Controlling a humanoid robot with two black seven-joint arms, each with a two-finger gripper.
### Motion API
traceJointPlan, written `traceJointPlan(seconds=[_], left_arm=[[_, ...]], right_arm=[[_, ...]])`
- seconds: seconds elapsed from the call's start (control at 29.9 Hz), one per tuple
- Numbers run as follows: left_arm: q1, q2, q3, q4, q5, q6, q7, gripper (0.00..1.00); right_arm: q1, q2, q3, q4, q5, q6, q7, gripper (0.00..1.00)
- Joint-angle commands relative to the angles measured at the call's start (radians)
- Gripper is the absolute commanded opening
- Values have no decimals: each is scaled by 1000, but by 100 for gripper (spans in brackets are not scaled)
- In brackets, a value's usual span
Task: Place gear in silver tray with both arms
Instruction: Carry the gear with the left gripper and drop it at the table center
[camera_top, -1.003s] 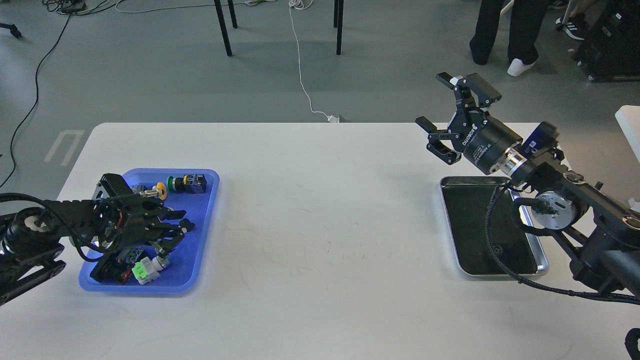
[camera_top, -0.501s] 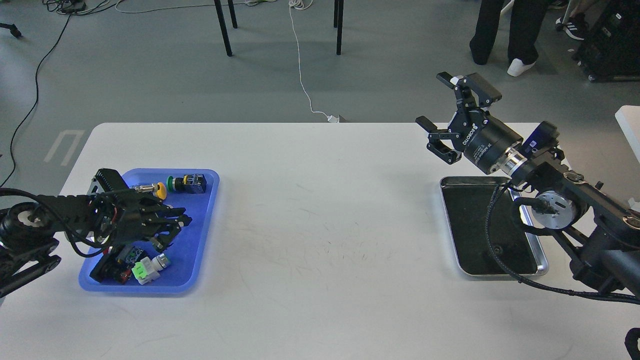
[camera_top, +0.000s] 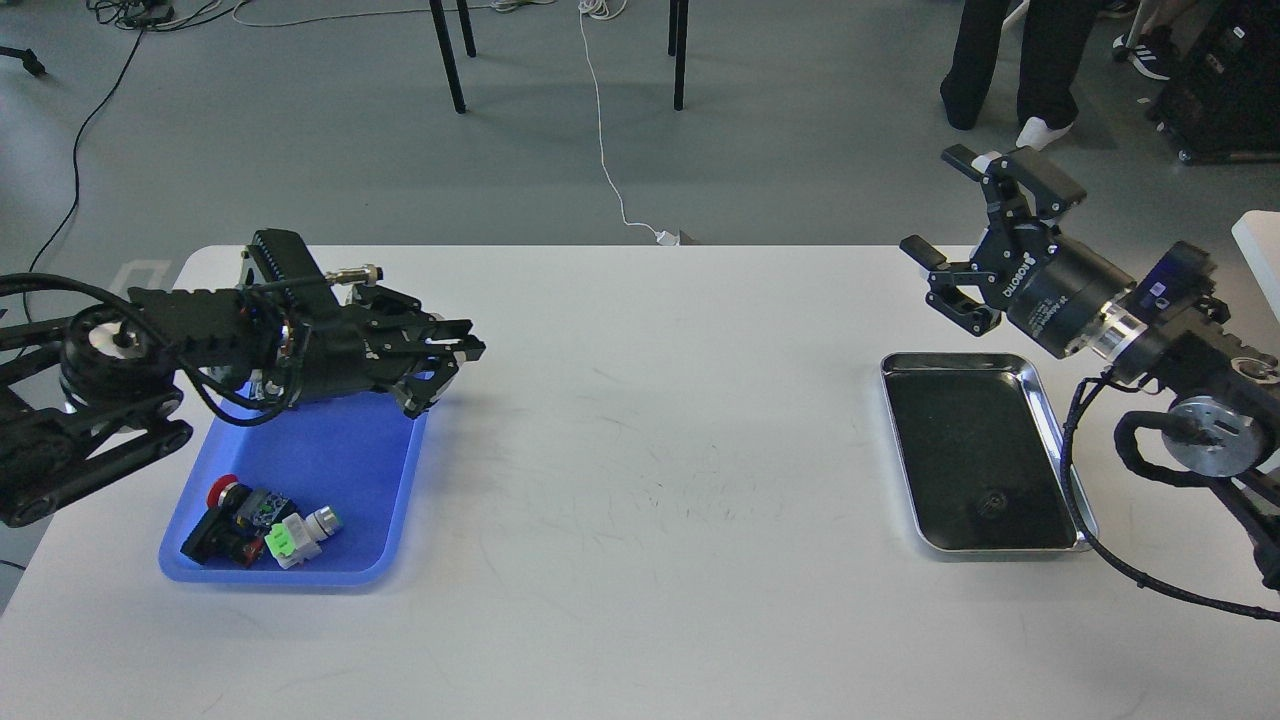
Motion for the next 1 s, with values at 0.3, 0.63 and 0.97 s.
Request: traceJointPlan(seconds=[0.3,0.63,0.97], left_arm=[[-33,-492,31,212,8,-67,59,14],[-36,-731,70,390,8,-66,74,14],[8,-731,137,412,9,-54,74,15]], right_arm=[[-141,-357,-21,103,-2,-40,-9,99],[-201,-368,-24,97,-2,-74,-12,99],[-201,-368,-23,99,-2,-78,-13,99]])
